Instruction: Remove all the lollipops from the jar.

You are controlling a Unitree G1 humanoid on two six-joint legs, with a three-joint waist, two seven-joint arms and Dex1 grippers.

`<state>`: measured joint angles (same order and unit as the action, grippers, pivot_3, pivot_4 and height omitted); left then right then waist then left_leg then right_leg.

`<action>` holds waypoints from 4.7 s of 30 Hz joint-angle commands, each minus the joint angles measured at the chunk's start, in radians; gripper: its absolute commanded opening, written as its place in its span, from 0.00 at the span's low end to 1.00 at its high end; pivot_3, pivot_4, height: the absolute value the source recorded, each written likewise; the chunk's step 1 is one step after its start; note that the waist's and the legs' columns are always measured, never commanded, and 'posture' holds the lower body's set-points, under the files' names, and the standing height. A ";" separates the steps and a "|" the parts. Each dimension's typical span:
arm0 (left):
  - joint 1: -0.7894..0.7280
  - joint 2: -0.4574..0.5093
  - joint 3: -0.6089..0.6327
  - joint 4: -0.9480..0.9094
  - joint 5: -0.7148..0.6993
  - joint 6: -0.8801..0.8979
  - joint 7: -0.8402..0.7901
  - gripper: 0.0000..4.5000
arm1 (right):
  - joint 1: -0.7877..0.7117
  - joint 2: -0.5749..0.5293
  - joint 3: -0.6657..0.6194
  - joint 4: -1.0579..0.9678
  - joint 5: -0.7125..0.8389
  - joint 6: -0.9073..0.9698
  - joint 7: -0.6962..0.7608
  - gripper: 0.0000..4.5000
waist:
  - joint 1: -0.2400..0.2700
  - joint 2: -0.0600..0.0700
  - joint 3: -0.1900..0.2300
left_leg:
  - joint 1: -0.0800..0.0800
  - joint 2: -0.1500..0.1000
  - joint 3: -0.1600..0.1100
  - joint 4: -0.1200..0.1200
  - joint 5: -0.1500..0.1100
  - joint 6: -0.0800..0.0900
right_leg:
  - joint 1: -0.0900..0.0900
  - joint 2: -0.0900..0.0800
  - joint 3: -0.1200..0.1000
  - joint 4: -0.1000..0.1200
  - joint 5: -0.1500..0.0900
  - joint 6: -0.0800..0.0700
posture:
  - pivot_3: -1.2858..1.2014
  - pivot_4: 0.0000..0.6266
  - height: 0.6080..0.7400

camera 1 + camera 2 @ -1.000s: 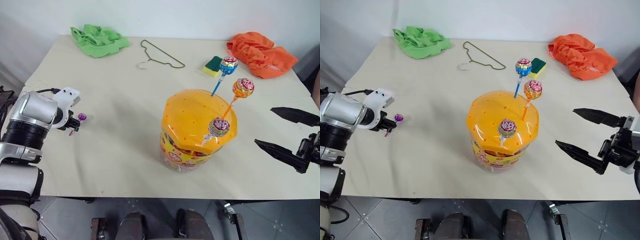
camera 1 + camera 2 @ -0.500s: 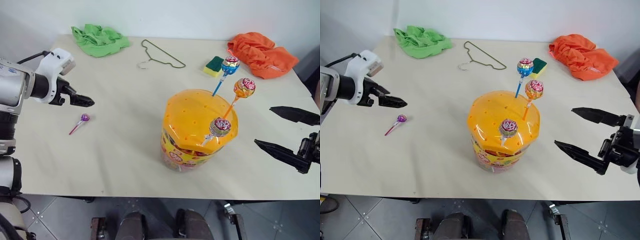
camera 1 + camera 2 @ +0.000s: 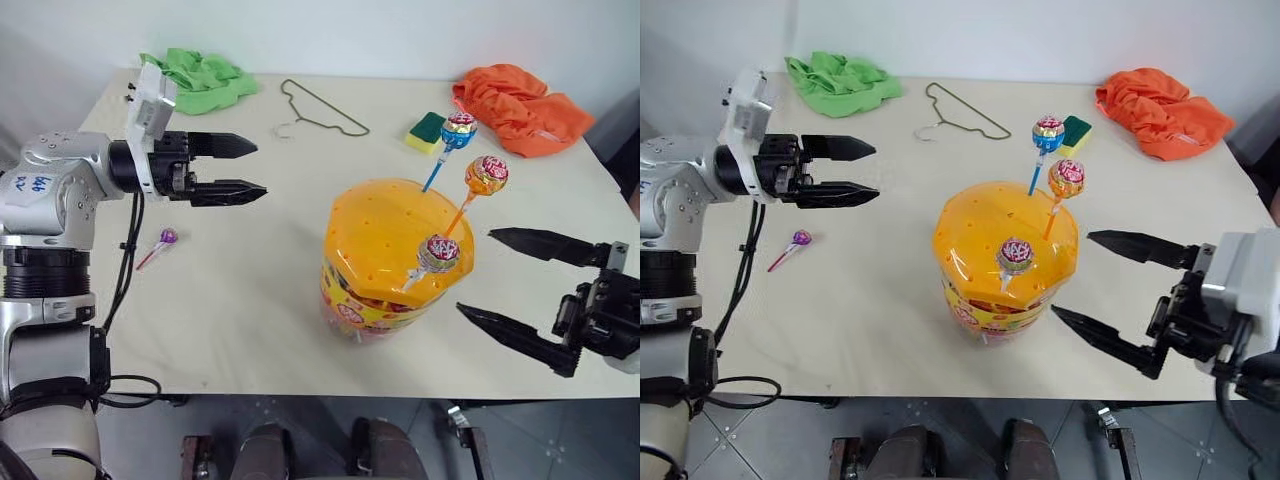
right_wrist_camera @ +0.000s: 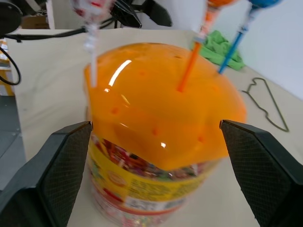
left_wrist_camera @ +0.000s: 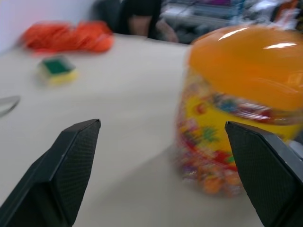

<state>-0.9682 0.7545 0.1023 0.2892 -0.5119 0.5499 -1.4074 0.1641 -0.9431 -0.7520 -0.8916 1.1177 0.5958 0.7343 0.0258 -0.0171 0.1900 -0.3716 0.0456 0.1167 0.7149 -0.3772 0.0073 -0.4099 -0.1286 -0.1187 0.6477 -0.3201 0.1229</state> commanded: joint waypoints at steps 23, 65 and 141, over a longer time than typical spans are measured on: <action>0.114 0.038 -0.002 0.017 -0.148 -0.150 -0.179 1.00 | -0.313 -0.118 0.358 0.006 -0.019 -0.025 -0.062 0.65 | -0.002 -0.003 -0.002 | 0.000 0.000 -0.001 0.001 0.000 0.001 | 0.000 0.000 0.000 0.000 0.000 0.000 | 0.52 0.24 1.00; -0.008 -0.014 -0.184 0.179 -0.342 -0.281 -0.207 1.00 | 0.227 -0.063 -0.412 0.216 -0.253 0.113 0.175 0.00 | 0.001 -0.004 -0.002 | -0.002 -0.001 -0.001 0.001 -0.001 0.002 | 0.001 -0.001 -0.001 -0.002 0.001 0.001 | 0.52 0.24 1.00; 0.187 0.124 0.038 -0.092 -0.301 -0.056 -0.164 1.00 | -0.618 -0.077 0.281 0.163 0.206 0.207 -0.222 0.41 | -0.003 -0.002 -0.002 | -0.002 0.000 0.000 0.001 -0.002 0.000 | -0.001 -0.001 0.000 -0.002 0.001 0.002 | 0.52 0.24 1.00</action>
<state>-0.7780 0.8607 0.1111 0.2280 -0.8106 0.4938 -1.5018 -0.4302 -0.9968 -0.4648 -0.7358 1.3404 0.8362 0.4956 0.0233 -0.0194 0.1884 -0.3740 0.0454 0.1163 0.7156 -0.3797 0.0077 -0.4108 -0.1292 -0.1188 0.6454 -0.3192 0.1245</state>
